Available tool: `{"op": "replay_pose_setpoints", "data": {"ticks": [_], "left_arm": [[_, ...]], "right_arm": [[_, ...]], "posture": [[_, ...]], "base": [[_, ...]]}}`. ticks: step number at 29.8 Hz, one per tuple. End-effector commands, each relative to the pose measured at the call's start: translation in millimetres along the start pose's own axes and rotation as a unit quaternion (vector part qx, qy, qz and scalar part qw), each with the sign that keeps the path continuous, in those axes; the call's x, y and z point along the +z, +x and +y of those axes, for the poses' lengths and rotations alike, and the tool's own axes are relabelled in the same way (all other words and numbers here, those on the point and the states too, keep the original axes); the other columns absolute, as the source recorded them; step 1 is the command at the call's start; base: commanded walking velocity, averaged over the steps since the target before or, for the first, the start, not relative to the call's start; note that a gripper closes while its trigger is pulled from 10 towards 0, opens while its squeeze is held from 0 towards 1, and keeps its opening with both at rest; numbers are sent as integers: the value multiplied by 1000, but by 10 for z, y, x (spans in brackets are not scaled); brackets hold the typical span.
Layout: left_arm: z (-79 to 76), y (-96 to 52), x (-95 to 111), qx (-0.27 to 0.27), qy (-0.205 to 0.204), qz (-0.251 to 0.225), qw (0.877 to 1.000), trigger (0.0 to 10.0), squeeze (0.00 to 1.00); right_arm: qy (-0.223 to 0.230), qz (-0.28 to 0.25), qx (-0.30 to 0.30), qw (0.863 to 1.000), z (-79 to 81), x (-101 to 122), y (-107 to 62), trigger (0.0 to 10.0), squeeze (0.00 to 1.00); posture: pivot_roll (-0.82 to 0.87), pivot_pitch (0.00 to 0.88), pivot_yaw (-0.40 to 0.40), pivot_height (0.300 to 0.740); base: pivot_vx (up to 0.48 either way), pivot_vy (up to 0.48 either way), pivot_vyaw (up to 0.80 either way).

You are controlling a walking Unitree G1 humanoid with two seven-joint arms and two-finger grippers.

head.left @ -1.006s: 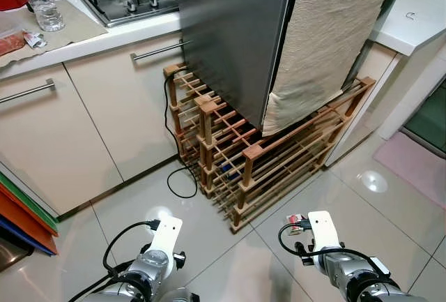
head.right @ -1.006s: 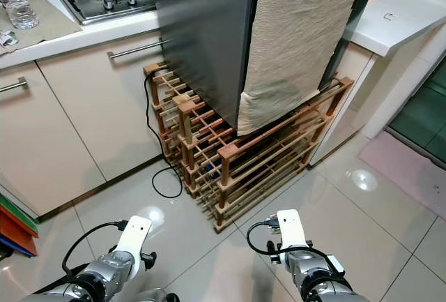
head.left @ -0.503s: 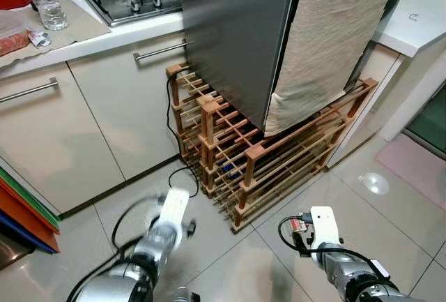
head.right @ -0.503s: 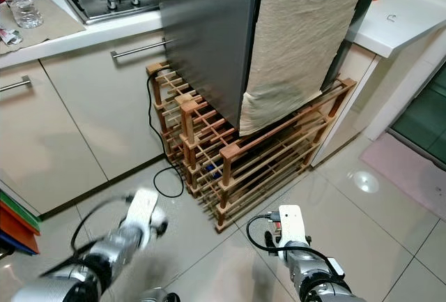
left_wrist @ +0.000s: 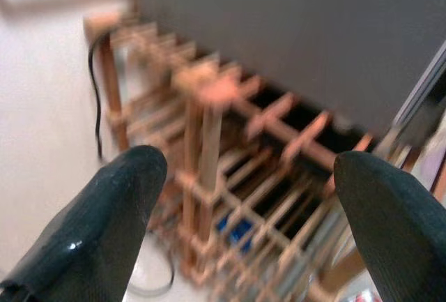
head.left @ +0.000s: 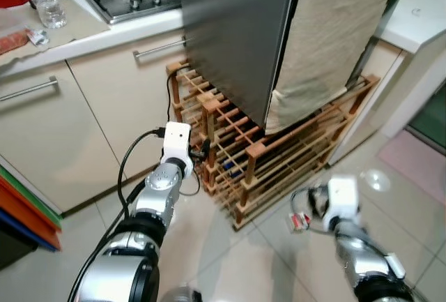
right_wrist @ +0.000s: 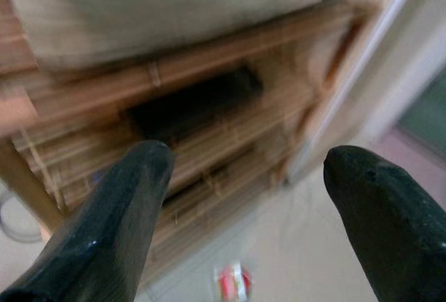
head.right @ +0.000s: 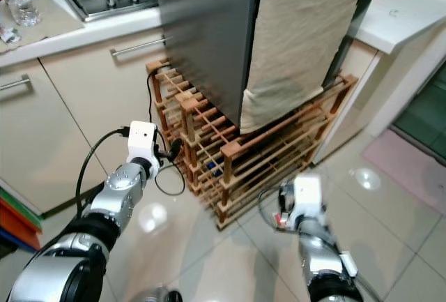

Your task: Restocking fridge

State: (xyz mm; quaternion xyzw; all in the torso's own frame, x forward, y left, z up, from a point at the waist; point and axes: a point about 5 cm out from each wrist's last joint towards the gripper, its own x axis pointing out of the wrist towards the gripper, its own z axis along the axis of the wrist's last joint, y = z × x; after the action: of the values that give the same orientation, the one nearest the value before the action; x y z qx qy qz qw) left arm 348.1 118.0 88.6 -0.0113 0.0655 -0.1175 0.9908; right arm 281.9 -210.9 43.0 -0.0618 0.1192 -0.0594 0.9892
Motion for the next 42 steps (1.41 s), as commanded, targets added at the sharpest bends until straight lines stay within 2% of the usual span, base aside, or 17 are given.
{"op": "replay_pose_setpoints", "data": {"ticks": [1, 6, 8, 9, 11, 14, 17, 19, 23, 24, 25, 28, 38, 42], "left_arm": [[-24, -22, 33, -12, -2, -10, 1000, 10000, 0], [-59, -135, 212, -36, -28, -54, 998, 10000, 0], [-62, -163, 250, -40, -30, -62, 997, 10000, 0], [-70, -225, 338, -49, -20, -86, 995, 10000, 0], [-73, -258, 376, -54, -17, -97, 994, 10000, 0], [-58, -375, 461, -62, -22, -108, 992, 10000, 0], [-54, -410, 504, -66, -15, -109, 992, 10000, 0], [-96, -406, 571, -72, -3, -115, 991, 10000, 0], [-153, -383, 611, -79, 5, -118, 990, 10000, 0], [-204, -349, 639, -89, -1, -120, 989, 10000, 0], [-204, -349, 639, -89, -1, -120, 989, 10000, 0], [-320, -275, 748, -115, 10, -135, 984, 10000, 0], [-390, -217, 801, -131, 22, -135, 982, 10000, 0], [-379, -178, 801, -111, 30, -128, 985, 10000, 0]], "right_arm": [[-3, 14, 3, 1000, 34, -57, -68, 10000, 0], [-1, -5, -7, 1000, 12, 97, -253, 10000, 0], [4, -8, -7, 1000, 9, 134, -299, 10000, 0], [-2, -8, -1, 1000, -2, 174, -367, 10000, 0], [8, -1, -2, 1000, -2, 170, -384, 10000, 0], [21, -42, -10, 999, -16, 374, -408, 10000, 0], [40, -87, -16, 995, -13, 583, -420, 10000, 0], [45, -130, -16, 990, 17, 783, -444, 10000, 0], [47, -148, -8, 988, 78, 877, -455, 10000, 0], [52, -153, 2, 987, 149, 903, -447, 10000, 0], [52, -153, 2, 987, 149, 903, -447, 10000, 0], [55, -159, 23, 986, 295, 960, -413, 10000, 0], [51, -149, 26, 987, 296, 961, -364, 10000, 0], [48, -151, 27, 987, 313, 960, -353, 10000, 0]], "posture": [[67, 0, 9, 740], [73, 3, 12, 740], [73, 4, 13, 740], [71, 6, 19, 740], [66, 8, 25, 740], [63, 8, 32, 740], [61, 8, 33, 740], [60, 5, 30, 740], [52, 3, 31, 740], [48, 0, 28, 740], [48, 0, 28, 740], [37, 0, 25, 740], [26, 0, 20, 740], [26, 0, 24, 740]], "base": [[0, 0, 0], [0, 0, 0], [0, 0, 0], [0, 0, 0], [0, 0, 0], [0, 0, 0], [0, 0, 0], [0, 0, 0], [0, 0, 0], [0, 0, -606], [0, 0, -606], [381, 165, -758], [394, 75, -749], [0, 0, -689]]}}
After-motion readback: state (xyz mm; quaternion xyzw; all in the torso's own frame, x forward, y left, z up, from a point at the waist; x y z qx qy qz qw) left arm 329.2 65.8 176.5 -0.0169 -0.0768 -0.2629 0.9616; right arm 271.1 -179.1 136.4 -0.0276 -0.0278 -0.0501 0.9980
